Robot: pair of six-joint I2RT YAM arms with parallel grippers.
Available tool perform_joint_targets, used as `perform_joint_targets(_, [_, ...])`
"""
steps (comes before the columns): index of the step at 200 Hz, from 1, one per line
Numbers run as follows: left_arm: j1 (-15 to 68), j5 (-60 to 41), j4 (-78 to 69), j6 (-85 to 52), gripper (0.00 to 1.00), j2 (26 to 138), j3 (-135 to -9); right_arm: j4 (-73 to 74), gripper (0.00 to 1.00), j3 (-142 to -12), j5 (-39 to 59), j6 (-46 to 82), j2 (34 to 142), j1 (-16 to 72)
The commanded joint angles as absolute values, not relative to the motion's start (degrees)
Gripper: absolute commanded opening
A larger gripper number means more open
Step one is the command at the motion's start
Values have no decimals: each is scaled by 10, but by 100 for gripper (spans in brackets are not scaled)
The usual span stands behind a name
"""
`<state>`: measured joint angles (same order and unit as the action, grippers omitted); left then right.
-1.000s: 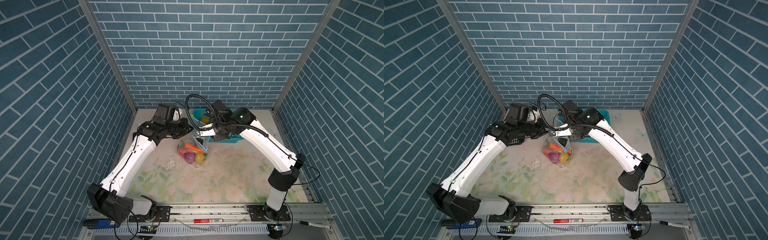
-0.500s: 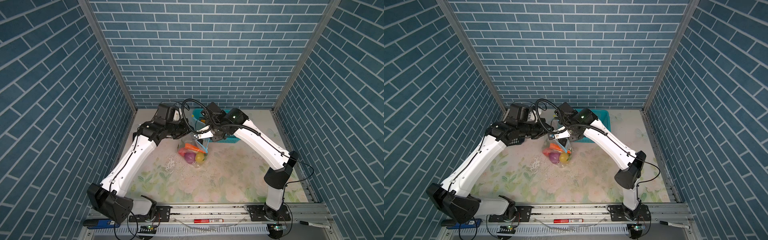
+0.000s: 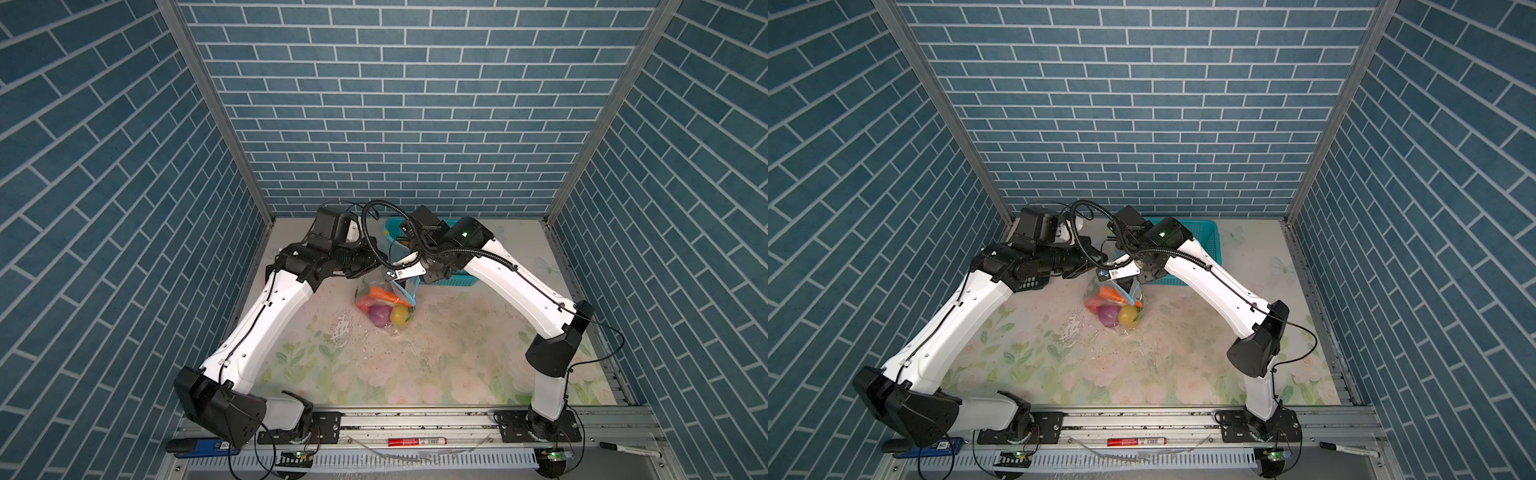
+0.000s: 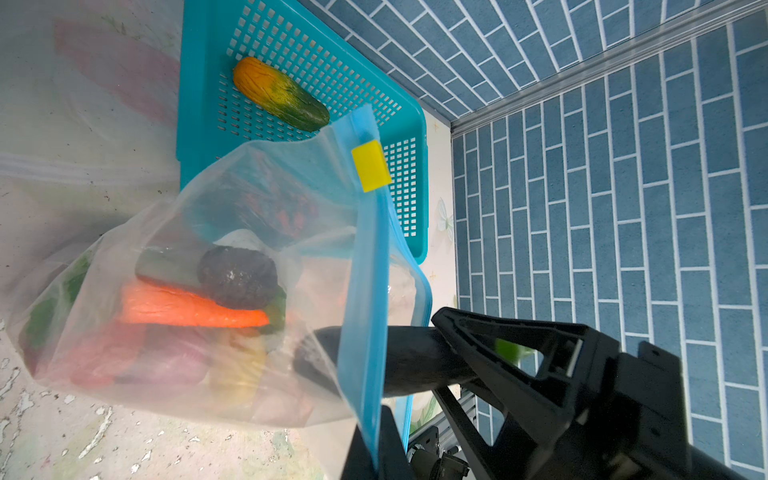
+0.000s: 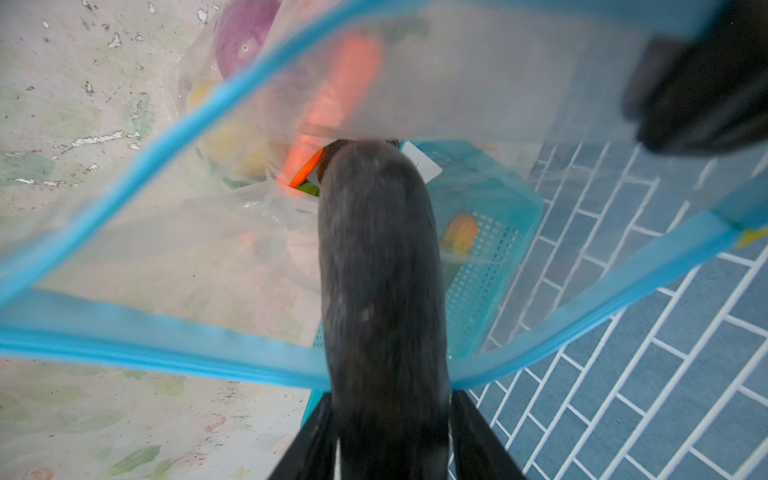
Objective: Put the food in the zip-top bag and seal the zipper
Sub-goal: 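Lower the eggplant into the bag mouth held by the left gripper, then open the right gripper to release the eggplant into the bag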
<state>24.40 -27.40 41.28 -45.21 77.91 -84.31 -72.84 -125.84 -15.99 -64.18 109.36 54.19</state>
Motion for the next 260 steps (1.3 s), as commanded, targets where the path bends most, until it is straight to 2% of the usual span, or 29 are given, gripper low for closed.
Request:
perform_joint_targets(1, [248,-272,402,-446,0,779,-852,-737,47,-1266,-167,-656,1107,546])
perform_joint_targets(80, [247,-272,402,-445,0,778,-851,-721,46,-1275,-164,-637,1109,545])
perform_joint_targets(118, [247,-272,403,-443,0,777,-848,-726,45,-1310,-124,-595,1109,534])
perform_joint_targets(152, [247,-272,400,-443,0,777,-849,-681,46,-1329,-108,-443,1083,516])
perform_joint_targets(183, [247,-275,394,-443,0,777,-845,-589,59,-1232,-154,-333,1030,516])
perform_joint_targets(222, [247,-278,391,-446,0,779,-841,-542,70,-1190,-161,-98,1002,515])
perform_joint_targets(239, [247,-279,390,-447,0,778,-841,-528,69,-1155,-154,-20,978,513])
perform_joint_targets(260, [247,-279,385,-449,0,779,-842,-497,72,-1093,-141,34,943,510])
